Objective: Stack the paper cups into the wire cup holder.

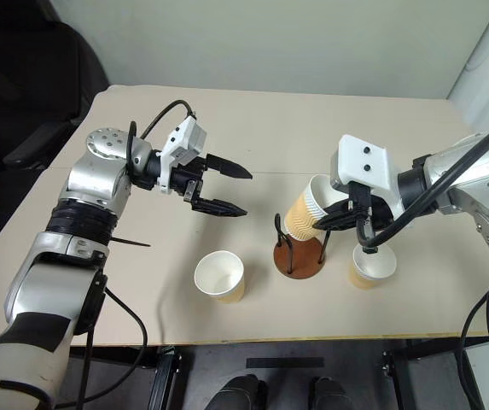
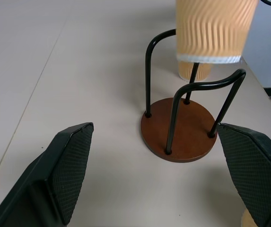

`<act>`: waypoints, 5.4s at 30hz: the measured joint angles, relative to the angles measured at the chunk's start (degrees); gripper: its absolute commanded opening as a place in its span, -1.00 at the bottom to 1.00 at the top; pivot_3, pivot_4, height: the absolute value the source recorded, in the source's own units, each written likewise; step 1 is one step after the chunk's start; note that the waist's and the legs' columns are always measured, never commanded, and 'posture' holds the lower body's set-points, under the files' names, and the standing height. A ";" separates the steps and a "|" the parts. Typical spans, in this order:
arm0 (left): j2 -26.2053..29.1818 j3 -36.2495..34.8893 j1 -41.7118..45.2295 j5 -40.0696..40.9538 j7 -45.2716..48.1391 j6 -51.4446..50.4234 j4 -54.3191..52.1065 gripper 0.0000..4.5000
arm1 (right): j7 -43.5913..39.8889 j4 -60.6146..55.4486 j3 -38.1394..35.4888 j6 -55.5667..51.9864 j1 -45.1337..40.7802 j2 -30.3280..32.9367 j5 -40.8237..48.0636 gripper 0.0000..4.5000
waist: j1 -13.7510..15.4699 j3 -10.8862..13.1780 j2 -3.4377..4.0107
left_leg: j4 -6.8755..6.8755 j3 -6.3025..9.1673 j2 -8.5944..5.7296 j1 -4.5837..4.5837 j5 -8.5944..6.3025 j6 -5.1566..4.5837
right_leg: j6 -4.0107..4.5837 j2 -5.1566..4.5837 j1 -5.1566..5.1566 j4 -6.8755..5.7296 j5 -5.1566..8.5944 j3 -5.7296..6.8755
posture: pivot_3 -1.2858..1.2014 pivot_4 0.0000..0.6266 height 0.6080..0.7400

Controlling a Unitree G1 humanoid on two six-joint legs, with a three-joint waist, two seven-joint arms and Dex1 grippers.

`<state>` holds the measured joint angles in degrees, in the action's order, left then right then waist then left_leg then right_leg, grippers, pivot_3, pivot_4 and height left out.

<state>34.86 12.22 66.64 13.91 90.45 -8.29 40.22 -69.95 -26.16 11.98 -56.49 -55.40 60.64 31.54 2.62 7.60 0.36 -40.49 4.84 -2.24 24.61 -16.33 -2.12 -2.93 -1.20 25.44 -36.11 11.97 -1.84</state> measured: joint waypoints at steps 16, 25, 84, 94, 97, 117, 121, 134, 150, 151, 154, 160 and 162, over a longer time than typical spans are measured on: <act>-0.10 -0.01 0.33 -0.04 0.02 1.95 1.81 1.00 | -1.62 1.38 5.23 5.47 -1.76 -1.40 -5.94 -0.99 | 0.00 0.00 0.00 | -0.03 0.01 0.00 0.01 0.00 0.00 | 0.00 0.00 0.00 -0.01 0.00 0.01 | 0.03 -0.52 1.00; -0.12 -0.14 0.35 -0.18 0.04 1.99 2.27 1.00 | -0.97 1.39 6.73 6.39 -1.50 -4.15 -8.10 0.18 | -0.06 0.00 0.00 | -0.04 0.01 0.00 0.01 0.00 0.00 | 0.00 0.00 0.01 -0.02 0.00 0.01 | 0.03 -0.52 1.00; -2.06 -0.70 1.56 -0.71 0.16 2.00 3.15 1.00 | 7.59 -2.47 0.46 10.65 30.59 9.25 -13.42 -0.21 | 0.47 -0.01 -0.01 | -0.53 -0.21 0.00 -0.10 -0.02 -0.09 | -0.06 -0.03 0.00 -0.75 -0.02 -0.13 | 0.03 -0.52 1.00; -2.06 -0.78 1.57 -1.55 0.16 2.06 3.17 1.00 | 5.76 -2.34 0.46 10.35 29.71 9.24 -13.81 -0.99 | 0.47 -0.01 -0.01 | -0.53 -0.20 0.00 -0.10 -0.02 -0.09 | -0.06 -0.03 0.00 -0.75 -0.02 -0.13 | 0.03 -0.52 1.00; -2.11 -0.84 1.57 -1.69 0.16 2.08 3.18 1.00 | 5.65 -2.34 0.44 10.37 29.71 9.30 -13.82 -0.99 | 0.47 -0.01 -0.01 | -0.53 -0.20 0.00 -0.09 -0.02 -0.09 | -0.06 -0.03 0.00 -0.75 -0.02 -0.13 | 0.03 -0.52 1.00; -2.36 -0.95 1.97 -1.71 0.19 2.25 3.82 1.00 | 0.79 5.02 -0.67 7.46 -10.11 4.50 -14.82 -0.99 | -0.14 0.00 0.01 | -0.42 -0.08 0.03 0.01 -0.03 -0.11 | -0.03 0.00 0.16 -0.66 0.00 -0.06 | 0.03 -0.52 1.00; -1.14 0.63 1.96 0.89 0.20 1.50 3.37 1.00 | -0.48 2.32 1.21 3.05 -12.91 0.06 -12.23 -0.99 | -0.16 0.00 0.01 | -0.45 -0.06 -0.02 0.12 -0.03 -0.12 | -0.02 -0.02 0.21 -0.60 0.00 -0.04 | 0.03 -0.52 1.00; 8.57 10.56 0.94 14.74 0.29 -5.02 -7.72 1.00 | -2.06 0.93 4.23 0.14 -9.34 -1.98 -9.24 -0.99 | 0.04 0.00 0.01 | -0.51 0.04 -0.02 0.33 -0.01 -0.08 | -0.02 -0.02 0.31 -0.52 0.00 0.03 | 0.03 -0.52 1.00; 8.51 10.68 0.95 14.70 0.30 -7.25 -9.89 1.00 | -3.00 1.90 8.94 5.35 -5.60 -3.66 -11.58 -0.99 | -0.17 0.00 0.01 | -0.51 0.04 -0.01 0.32 0.00 -0.06 | -0.02 -0.02 0.33 -0.58 0.00 0.02 | 0.03 -0.52 1.00; 8.46 10.54 0.95 14.62 0.30 -7.25 -9.89 1.00 | -3.03 1.98 9.18 5.61 -5.60 -3.79 -11.74 -0.99 | -0.17 0.00 0.01 | -0.51 0.04 -0.02 0.32 0.00 -0.06 | -0.02 -0.02 0.33 -0.58 0.00 0.03 | 0.03 -0.52 1.00; 8.33 10.17 0.95 14.43 0.31 -7.24 -9.89 1.00 | -3.12 2.02 9.52 5.91 -5.60 -4.25 -12.31 -0.99 | -0.17 0.00 0.01 | -0.51 0.04 -0.02 0.33 0.00 -0.06 | -0.02 -0.02 0.33 -0.57 0.00 0.02 | 0.03 -0.52 1.00; 7.79 9.95 0.94 13.79 0.31 -7.09 -9.85 1.00 | -3.16 2.00 11.65 6.57 -4.50 -5.02 -14.22 -0.73 | -0.18 0.00 0.01 | -0.51 0.04 -0.02 0.32 0.00 -0.06 | -0.02 -0.02 0.33 -0.58 0.00 0.03 | 0.03 -0.52 1.00; 7.72 9.94 0.94 13.51 0.31 -7.03 -9.85 1.00 | -3.27 2.00 11.89 6.70 -4.26 -5.34 -14.76 -0.45 | -0.18 0.00 0.01 | -0.51 0.04 -0.02 0.32 0.00 -0.06 | -0.02 -0.02 0.33 -0.58 0.00 0.02 | 0.03 -0.52 1.00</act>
<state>42.58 22.16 67.59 27.42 90.76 -15.32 30.38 -73.22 -24.16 23.87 -49.80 -59.66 55.31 16.79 2.44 7.60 0.37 -41.00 4.87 -2.26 24.93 -16.33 -2.18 -2.95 -1.22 25.77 -36.69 11.97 -1.82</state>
